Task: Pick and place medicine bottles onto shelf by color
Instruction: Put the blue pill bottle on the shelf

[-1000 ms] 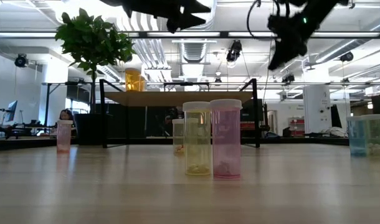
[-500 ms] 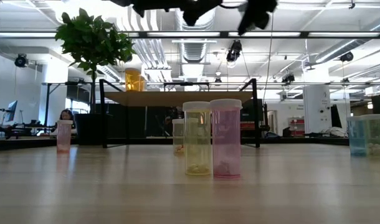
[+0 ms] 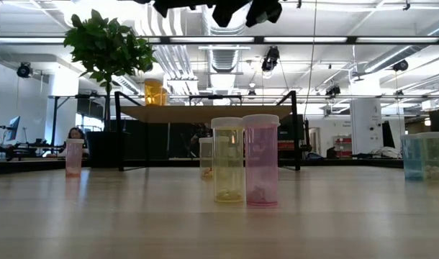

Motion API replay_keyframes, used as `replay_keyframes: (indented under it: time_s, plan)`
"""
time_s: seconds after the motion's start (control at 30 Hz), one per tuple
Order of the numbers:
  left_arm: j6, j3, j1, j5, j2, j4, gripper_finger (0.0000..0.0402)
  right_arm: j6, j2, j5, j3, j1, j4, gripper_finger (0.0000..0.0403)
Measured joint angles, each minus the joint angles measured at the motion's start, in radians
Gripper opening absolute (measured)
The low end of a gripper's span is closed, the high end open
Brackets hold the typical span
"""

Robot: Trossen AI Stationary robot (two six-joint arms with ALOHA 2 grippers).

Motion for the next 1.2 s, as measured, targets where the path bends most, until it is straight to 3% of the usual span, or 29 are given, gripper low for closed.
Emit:
replay_keyframes:
  time_s: [0.13,0.23,0.8,1.2]
  plan:
    - [0.009,0.0,0.003,-0.134,-0.012,-0.01,0.0283,0.013,0.007,0.013,0.041,-0.027,-0.041,0.0087]
    - [0.043,-0.003,0.005,-0.179,-0.018,-0.025,0.0283,0.042,-0.011,0.04,0.051,-0.048,-0.041,0.009]
    - [0.05,-0.004,-0.005,-0.22,-0.006,0.002,0.028,0.054,-0.025,0.033,0.04,-0.057,-0.029,0.0093]
    - [0.072,-0.004,-0.009,-0.22,-0.006,0.0,0.0184,0.054,-0.025,0.034,0.04,-0.058,-0.029,0.0087]
